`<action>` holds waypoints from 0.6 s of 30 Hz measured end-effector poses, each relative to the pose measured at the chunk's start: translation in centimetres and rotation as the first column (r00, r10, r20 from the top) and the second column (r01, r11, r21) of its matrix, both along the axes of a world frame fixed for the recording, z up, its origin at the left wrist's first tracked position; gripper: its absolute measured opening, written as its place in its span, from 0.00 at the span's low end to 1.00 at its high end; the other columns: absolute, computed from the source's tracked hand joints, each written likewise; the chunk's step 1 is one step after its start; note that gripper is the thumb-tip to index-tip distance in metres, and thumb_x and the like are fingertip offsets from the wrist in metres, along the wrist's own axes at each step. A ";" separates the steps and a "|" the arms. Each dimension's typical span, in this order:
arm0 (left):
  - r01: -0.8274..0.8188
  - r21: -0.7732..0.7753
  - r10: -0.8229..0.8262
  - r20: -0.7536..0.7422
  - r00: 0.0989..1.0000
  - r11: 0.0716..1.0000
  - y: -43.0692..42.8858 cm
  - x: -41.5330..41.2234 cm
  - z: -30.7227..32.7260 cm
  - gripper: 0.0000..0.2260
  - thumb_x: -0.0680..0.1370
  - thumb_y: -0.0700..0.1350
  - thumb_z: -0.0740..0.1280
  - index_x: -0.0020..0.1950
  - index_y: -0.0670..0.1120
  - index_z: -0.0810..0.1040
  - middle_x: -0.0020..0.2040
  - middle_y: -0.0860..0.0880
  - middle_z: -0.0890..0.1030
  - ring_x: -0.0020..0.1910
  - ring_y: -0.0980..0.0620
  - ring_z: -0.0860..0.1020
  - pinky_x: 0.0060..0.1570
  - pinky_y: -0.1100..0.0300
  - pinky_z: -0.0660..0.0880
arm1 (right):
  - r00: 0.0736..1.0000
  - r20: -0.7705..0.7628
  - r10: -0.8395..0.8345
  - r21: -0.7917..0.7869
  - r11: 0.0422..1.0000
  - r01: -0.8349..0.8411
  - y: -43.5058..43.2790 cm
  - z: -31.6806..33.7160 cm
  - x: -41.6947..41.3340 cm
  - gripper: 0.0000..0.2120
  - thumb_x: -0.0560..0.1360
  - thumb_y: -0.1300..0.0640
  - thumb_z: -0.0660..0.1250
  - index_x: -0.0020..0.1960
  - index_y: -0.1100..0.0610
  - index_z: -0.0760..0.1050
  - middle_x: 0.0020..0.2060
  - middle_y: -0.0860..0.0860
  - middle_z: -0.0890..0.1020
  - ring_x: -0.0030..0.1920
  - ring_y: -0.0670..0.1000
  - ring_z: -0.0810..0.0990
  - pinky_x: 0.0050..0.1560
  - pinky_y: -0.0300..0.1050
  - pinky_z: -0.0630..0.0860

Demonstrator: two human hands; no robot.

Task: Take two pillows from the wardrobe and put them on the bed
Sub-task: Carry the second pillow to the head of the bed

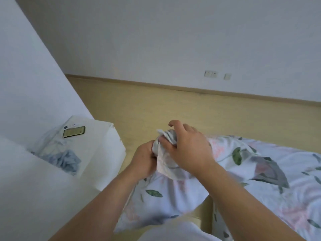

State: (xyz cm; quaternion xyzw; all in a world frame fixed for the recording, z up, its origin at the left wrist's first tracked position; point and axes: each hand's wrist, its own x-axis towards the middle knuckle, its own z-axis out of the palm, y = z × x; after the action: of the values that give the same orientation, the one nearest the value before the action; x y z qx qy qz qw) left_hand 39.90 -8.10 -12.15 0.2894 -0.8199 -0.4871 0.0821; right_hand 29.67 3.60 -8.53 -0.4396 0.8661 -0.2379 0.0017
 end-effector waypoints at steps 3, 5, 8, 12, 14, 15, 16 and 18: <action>0.017 -0.009 -0.017 -0.013 1.000 1.000 -1.7 -7.1 -0.4 0.12 0.78 0.40 0.70 0.40 0.57 0.77 0.36 0.58 0.81 0.35 0.65 0.74 0.36 0.70 0.72 | 0.999 -0.007 -0.039 -0.016 0.999 0.039 0.2 -0.4 -6.5 0.28 0.78 0.34 0.62 0.70 0.50 0.69 0.56 0.53 0.80 0.55 0.58 0.79 0.54 0.54 0.77; 0.038 0.002 -0.038 -0.032 0.999 0.999 -2.9 -11.5 -0.5 0.13 0.76 0.38 0.70 0.41 0.57 0.79 0.36 0.59 0.83 0.34 0.68 0.76 0.36 0.72 0.74 | 0.998 -0.023 -0.058 -0.003 0.998 0.058 0.8 -0.9 -10.4 0.30 0.78 0.34 0.63 0.72 0.51 0.68 0.59 0.52 0.78 0.59 0.57 0.78 0.58 0.53 0.75; 0.124 -0.054 -0.126 -0.029 0.992 0.991 -4.8 -18.8 -0.3 0.13 0.72 0.38 0.71 0.40 0.58 0.80 0.36 0.63 0.83 0.35 0.71 0.77 0.36 0.72 0.73 | 0.989 -0.014 -0.145 -0.007 0.989 0.145 1.4 -1.8 -16.4 0.33 0.77 0.36 0.65 0.77 0.51 0.64 0.65 0.52 0.75 0.65 0.56 0.75 0.66 0.52 0.71; 0.206 -0.117 -0.209 -0.013 0.978 0.971 -7.7 -28.5 -0.6 0.08 0.69 0.44 0.71 0.37 0.58 0.77 0.36 0.61 0.81 0.34 0.70 0.75 0.34 0.71 0.72 | 0.969 -0.038 -0.244 0.055 0.968 0.246 1.2 -3.4 -24.7 0.40 0.75 0.37 0.67 0.80 0.50 0.57 0.69 0.52 0.73 0.69 0.56 0.72 0.70 0.55 0.69; 0.257 -0.126 -0.260 0.000 0.966 0.958 -9.7 -34.4 -1.4 0.12 0.71 0.40 0.72 0.38 0.59 0.78 0.39 0.61 0.82 0.38 0.67 0.76 0.37 0.66 0.73 | 0.960 -0.011 -0.280 0.121 0.953 0.279 0.6 -4.3 -29.7 0.45 0.73 0.38 0.70 0.82 0.49 0.52 0.73 0.50 0.68 0.73 0.55 0.68 0.72 0.55 0.66; 0.283 -0.117 -0.285 0.005 0.959 0.952 -10.7 -37.3 -1.6 0.13 0.71 0.39 0.71 0.39 0.59 0.78 0.39 0.61 0.82 0.39 0.66 0.77 0.37 0.67 0.73 | 0.951 0.018 -0.310 0.144 0.942 0.304 0.2 -4.7 -32.3 0.47 0.72 0.38 0.72 0.82 0.47 0.49 0.75 0.49 0.66 0.75 0.54 0.66 0.73 0.55 0.65; 0.323 -0.098 -0.323 0.012 0.946 0.941 -11.8 -40.8 -1.7 0.15 0.72 0.37 0.71 0.40 0.59 0.78 0.39 0.61 0.81 0.40 0.66 0.77 0.36 0.69 0.72 | 0.933 0.053 -0.356 0.157 0.926 0.344 -0.2 -5.0 -35.2 0.49 0.72 0.39 0.72 0.82 0.45 0.48 0.75 0.48 0.64 0.75 0.54 0.65 0.74 0.55 0.64; 0.389 -0.072 -0.390 0.004 0.921 0.918 -13.4 -46.5 -1.6 0.14 0.73 0.36 0.71 0.41 0.57 0.78 0.39 0.61 0.81 0.40 0.67 0.76 0.33 0.74 0.70 | 0.895 0.098 -0.435 0.186 0.891 0.414 -0.7 -5.2 -39.6 0.50 0.71 0.41 0.74 0.82 0.44 0.46 0.75 0.48 0.64 0.75 0.53 0.64 0.74 0.53 0.63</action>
State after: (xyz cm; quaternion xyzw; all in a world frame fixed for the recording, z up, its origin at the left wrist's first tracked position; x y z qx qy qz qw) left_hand -6.59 -21.53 -13.77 0.1149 -0.8776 -0.4655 -0.0021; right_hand -9.93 2.87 -13.71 -0.2205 0.9554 -0.1917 0.0442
